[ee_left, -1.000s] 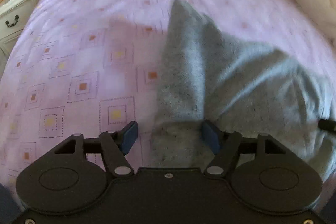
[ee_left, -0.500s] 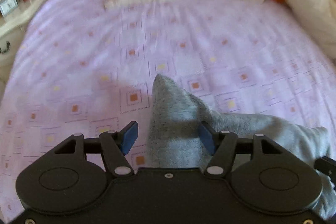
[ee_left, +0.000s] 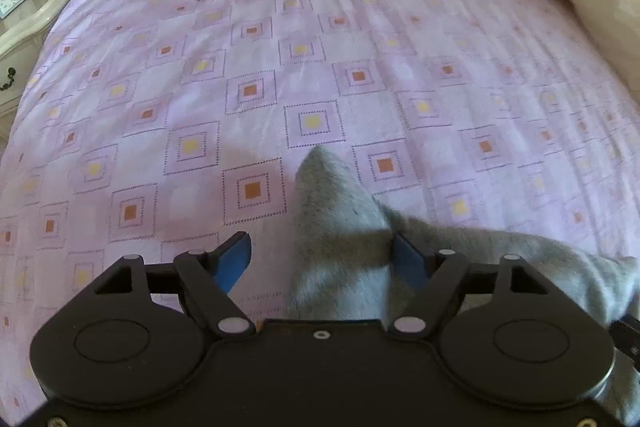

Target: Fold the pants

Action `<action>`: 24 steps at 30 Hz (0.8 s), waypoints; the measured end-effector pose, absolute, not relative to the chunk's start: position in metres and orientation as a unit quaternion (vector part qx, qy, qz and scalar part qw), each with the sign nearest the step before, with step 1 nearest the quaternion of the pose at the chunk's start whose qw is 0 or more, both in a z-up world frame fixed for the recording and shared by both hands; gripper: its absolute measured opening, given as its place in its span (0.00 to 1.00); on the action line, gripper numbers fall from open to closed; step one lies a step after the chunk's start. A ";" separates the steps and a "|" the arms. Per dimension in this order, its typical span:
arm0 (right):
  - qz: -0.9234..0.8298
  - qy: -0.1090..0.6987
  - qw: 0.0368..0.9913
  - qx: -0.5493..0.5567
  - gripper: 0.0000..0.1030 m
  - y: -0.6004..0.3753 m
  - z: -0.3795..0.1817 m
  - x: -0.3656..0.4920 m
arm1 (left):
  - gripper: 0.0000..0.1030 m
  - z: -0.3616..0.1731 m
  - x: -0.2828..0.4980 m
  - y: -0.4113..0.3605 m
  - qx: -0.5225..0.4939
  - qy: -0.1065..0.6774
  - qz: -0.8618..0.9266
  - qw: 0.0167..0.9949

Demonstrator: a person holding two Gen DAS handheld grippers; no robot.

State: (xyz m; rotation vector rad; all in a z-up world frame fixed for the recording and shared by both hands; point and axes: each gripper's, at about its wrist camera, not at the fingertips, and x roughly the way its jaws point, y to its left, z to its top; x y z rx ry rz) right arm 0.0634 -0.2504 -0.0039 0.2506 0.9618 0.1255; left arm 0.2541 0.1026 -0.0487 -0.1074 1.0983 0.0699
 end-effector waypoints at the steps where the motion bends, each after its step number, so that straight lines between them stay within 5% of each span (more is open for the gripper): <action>1: 0.060 0.461 0.877 0.119 0.28 -0.250 -0.003 0.063 | 0.75 -0.044 0.248 0.103 -0.050 0.519 0.030 0.853; 15: 0.059 0.439 0.893 0.078 0.40 -0.261 0.032 0.042 | 0.75 -0.046 0.144 0.110 -0.052 0.516 -0.011 0.855; 24: 0.037 0.537 0.841 0.049 0.50 -0.276 0.011 0.071 | 0.84 -0.058 0.140 0.111 -0.046 0.512 -0.007 0.858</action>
